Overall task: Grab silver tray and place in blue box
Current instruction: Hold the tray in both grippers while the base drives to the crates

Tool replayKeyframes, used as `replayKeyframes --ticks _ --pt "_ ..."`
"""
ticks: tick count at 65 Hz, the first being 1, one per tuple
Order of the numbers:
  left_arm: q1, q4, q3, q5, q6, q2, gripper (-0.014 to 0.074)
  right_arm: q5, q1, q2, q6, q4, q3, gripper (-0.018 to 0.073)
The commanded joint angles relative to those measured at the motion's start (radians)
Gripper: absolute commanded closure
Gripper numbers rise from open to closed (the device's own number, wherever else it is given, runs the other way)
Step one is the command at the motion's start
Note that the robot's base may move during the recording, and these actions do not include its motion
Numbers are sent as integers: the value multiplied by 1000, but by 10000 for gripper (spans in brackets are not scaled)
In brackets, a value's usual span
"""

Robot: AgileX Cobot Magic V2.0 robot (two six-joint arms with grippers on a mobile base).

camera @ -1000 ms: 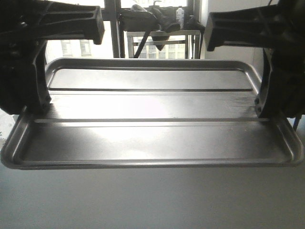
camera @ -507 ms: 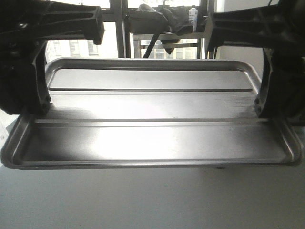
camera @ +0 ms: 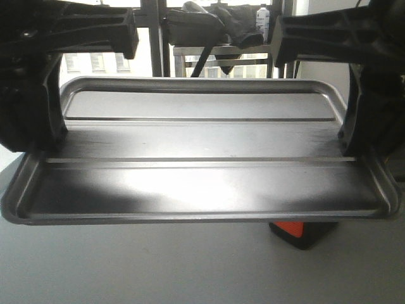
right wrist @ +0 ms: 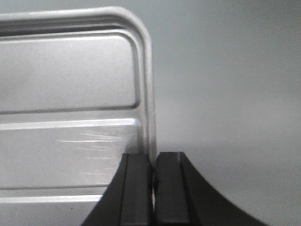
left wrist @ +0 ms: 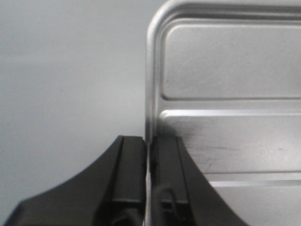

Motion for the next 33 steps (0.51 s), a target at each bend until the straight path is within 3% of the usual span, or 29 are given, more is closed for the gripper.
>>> replayKeyframes --ticks 1,33 --pt "-9 21 -27 -28 -10 -28 607 -41 4 -26 -9 -48 -29 494" --pt "-9 21 -27 -28 -10 -28 607 -41 4 -26 -9 -48 -29 494"
